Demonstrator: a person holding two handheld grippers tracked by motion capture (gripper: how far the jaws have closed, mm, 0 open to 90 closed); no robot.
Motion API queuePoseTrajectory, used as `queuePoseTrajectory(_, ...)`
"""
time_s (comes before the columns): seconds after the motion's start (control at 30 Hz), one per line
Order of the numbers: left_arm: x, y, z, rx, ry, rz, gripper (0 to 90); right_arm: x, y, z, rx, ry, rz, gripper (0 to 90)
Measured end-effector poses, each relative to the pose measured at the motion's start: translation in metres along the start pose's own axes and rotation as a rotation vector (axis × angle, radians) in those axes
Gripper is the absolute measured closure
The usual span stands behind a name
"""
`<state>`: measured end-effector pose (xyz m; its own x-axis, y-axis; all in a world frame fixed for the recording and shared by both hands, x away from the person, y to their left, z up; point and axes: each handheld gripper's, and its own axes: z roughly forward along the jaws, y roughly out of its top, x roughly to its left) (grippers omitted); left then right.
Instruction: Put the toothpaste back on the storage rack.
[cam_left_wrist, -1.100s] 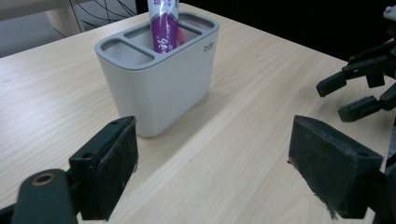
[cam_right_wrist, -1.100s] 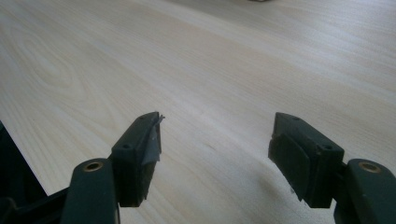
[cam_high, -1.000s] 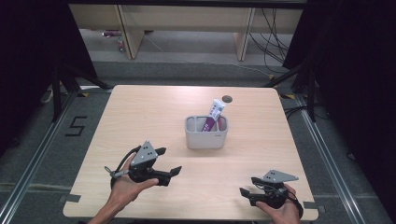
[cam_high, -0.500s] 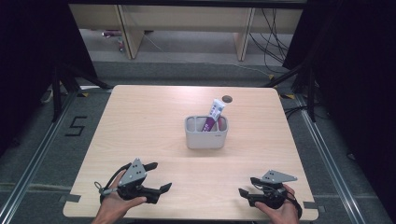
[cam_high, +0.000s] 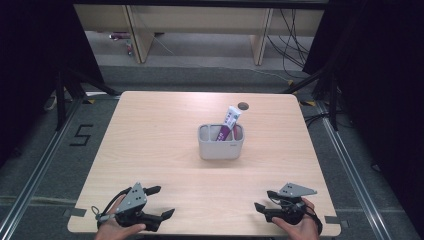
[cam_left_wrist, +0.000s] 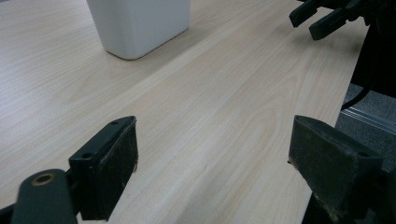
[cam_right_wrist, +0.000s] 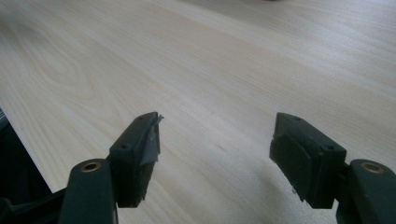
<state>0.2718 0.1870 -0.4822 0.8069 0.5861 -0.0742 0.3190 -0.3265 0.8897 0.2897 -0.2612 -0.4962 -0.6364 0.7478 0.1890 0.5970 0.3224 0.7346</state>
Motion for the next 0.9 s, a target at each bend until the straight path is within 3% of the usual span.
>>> queuePoseTrajectory(0.1, -0.002, -0.004, -0.004, 0.011, 0.008, 0.003, 15.3, -0.001, 0.0, 0.0, 0.002, -0.017, -0.017, 33.1)
queuePoseTrajectory(0.33, -0.011, -0.014, -0.01, 0.03, -0.008, 0.013, 15.3, 0.0, 0.0, -0.001, 0.004, -0.008, -0.011, 33.0)
queuePoseTrajectory(0.4, -0.012, -0.018, -0.011, 0.048, 0.005, 0.016, 15.3, -0.001, 0.0, 0.0, -0.004, 0.004, -0.032, 33.0)
queuePoseTrajectory(0.47, -0.011, -0.022, -0.012, 0.081, 0.025, 0.051, 15.3, 0.0, 0.001, -0.001, -0.008, -0.015, -0.04, 33.1)
queuePoseTrajectory(0.53, -0.009, -0.024, -0.013, 0.113, 0.033, 0.072, 15.3, 0.0, 0.001, 0.0, -0.011, -0.006, -0.043, 33.0)
queuePoseTrajectory(0.57, -0.011, -0.025, -0.012, 0.093, 0.028, 0.041, 15.3, 0.001, 0.001, 0.001, -0.008, -0.002, -0.039, 33.0)
queuePoseTrajectory(0.67, -0.011, -0.026, -0.013, 0.136, 0.038, 0.061, 15.3, 0.001, 0.001, 0.0, -0.005, 0.001, -0.053, 33.0)
queuePoseTrajectory(0.7, -0.013, -0.027, -0.012, 0.125, 0.041, 0.046, 15.3, 0.001, 0.001, 0.001, -0.009, 0.002, -0.053, 33.1)
queuePoseTrajectory(0.83, -0.012, -0.027, -0.01, 0.145, 0.093, 0.097, 15.4, 0.001, 0.001, 0.0, -0.009, -0.008, -0.053, 33.0)
queuePoseTrajectory(0.9, -0.009, -0.025, -0.013, 0.155, 0.088, 0.1, 15.3, 0.001, 0.0, 0.001, -0.006, -0.01, -0.059, 33.0)
